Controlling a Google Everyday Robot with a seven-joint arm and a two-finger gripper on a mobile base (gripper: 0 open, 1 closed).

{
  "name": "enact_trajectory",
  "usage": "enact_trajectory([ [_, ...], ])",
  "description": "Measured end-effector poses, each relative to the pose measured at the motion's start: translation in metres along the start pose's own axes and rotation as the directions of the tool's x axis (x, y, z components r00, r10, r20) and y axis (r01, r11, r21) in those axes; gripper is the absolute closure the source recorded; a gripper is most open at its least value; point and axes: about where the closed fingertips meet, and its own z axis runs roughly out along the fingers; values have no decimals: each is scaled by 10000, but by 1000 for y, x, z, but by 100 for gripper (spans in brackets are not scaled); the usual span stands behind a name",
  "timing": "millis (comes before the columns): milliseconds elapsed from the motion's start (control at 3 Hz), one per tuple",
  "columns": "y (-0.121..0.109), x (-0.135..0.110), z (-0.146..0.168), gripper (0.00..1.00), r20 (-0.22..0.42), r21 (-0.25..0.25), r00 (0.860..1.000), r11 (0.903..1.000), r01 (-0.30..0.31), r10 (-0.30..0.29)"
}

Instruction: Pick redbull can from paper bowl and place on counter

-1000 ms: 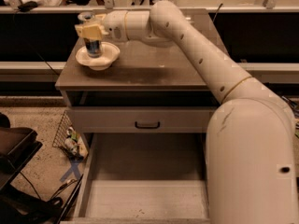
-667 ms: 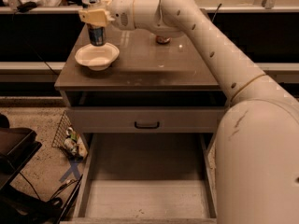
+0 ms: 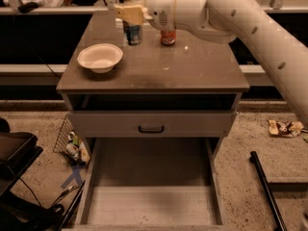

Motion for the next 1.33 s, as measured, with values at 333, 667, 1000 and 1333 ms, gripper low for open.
enact_trajectory([
  [333, -7, 23, -35, 100, -725, 928, 9973, 9957, -65, 132],
  [667, -21, 47, -50, 100, -1250, 1562, 9915, 9876, -173, 371],
  [1000, -33, 70, -50, 100, -1299, 1864, 9900, 9820, -304, 553],
  [1333, -42, 93, -47, 100, -1129, 2035, 9905, 9776, -546, 788],
])
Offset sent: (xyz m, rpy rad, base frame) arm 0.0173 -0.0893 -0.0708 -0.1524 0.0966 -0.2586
